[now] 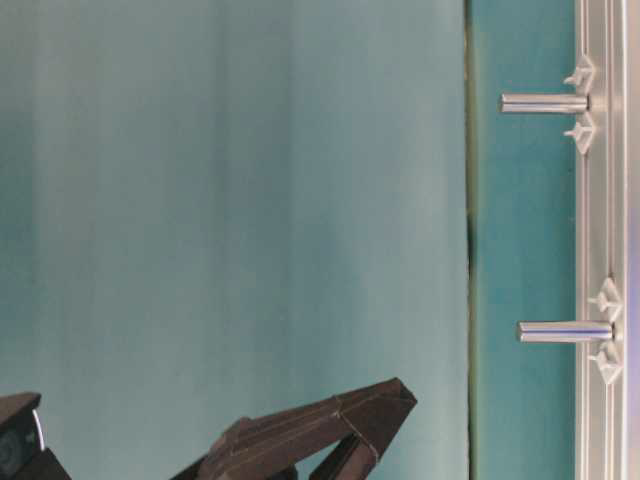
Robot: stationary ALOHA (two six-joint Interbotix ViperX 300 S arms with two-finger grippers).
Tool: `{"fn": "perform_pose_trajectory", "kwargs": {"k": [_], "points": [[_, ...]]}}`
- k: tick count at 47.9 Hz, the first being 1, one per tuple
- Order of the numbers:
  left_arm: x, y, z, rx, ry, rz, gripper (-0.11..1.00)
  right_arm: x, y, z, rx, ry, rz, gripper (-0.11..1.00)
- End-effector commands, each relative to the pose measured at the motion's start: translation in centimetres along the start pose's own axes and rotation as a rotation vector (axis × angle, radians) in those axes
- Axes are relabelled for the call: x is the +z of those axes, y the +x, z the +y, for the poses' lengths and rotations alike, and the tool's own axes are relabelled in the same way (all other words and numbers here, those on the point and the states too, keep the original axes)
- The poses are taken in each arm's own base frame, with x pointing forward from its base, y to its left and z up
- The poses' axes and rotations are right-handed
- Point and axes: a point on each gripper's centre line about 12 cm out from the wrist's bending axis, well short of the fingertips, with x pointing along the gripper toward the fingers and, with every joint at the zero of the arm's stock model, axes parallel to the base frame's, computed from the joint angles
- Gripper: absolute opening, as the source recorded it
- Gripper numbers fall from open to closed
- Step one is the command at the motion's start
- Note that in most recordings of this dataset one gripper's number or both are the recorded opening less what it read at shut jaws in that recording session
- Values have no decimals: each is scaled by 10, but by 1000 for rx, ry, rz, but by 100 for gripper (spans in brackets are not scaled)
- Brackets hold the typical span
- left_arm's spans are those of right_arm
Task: Insert the large gear onto the shaft.
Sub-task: 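Move the left gripper over the blue gear's hub, fingers open, then lower the left gripper and close it on the blue gear's hub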
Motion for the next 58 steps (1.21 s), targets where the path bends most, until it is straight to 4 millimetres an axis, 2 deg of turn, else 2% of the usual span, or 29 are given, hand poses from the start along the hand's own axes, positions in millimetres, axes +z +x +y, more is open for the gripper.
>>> {"fn": "perform_pose_trajectory", "kwargs": {"k": [1,4,7,14,18,22,35,41,58], "points": [[16,-5,-1,-1,23,-35,0,9,-2,2,3,10,-17,11],[20,-6,-1,0,35,-41,2,9,-2,1,2,14,-19,11],[23,-6,-1,0,37,-41,9,9,-2,1,1,15,-20,11],[23,-3,-1,-1,28,-2,49,7,-3,-2,-10,21,-10,11],[22,2,-8,-16,40,12,73,5,-2,-3,-12,22,-6,11],[20,14,-9,-17,52,56,90,3,-2,-4,-17,25,-9,11],[10,39,-9,-27,134,240,91,2,-4,-7,-26,34,-15,11],[13,48,-10,-32,165,261,91,1,-7,-8,-26,42,-24,11],[-4,86,-10,-38,140,468,92,-4,-24,-9,-13,53,-85,11]]}}
